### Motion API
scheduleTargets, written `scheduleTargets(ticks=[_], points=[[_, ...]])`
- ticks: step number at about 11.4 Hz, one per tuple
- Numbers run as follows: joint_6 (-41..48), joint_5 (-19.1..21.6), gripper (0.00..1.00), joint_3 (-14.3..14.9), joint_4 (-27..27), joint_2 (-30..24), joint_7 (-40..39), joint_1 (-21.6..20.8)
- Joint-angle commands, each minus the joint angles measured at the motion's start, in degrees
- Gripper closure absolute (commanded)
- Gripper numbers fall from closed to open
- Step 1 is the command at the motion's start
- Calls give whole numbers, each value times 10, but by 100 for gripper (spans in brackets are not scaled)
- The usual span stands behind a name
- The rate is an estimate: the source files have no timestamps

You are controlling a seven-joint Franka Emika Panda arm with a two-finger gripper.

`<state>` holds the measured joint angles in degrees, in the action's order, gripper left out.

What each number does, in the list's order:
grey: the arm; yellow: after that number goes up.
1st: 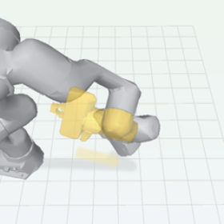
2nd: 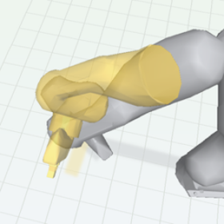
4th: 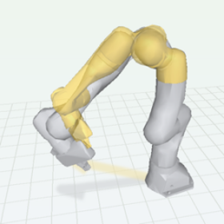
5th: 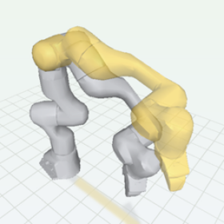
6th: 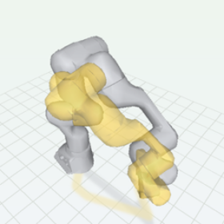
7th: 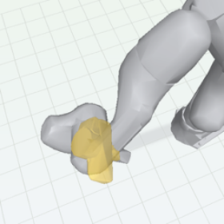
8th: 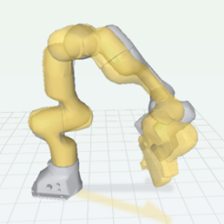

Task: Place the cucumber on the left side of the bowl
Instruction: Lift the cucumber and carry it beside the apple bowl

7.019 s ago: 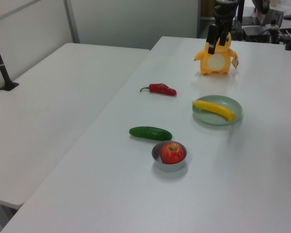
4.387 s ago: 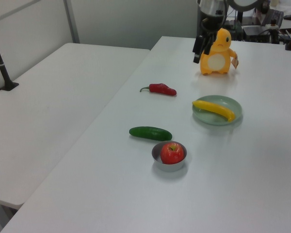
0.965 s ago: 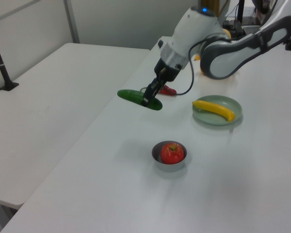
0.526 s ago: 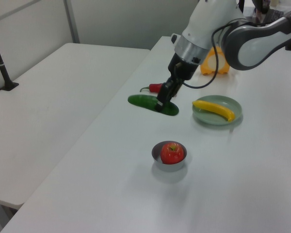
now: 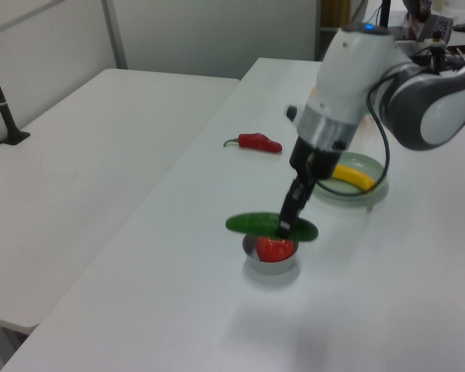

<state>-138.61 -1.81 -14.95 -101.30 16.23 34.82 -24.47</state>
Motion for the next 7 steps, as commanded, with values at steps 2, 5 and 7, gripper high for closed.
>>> scheduleTargets(ticks=[2, 5, 7], points=[[-1, -6, 72, 0, 11, 49, 9, -18], [-4, -33, 72, 0, 21, 84, 12, -21], [-16, -52, 72, 0, 21, 102, 16, -20]])
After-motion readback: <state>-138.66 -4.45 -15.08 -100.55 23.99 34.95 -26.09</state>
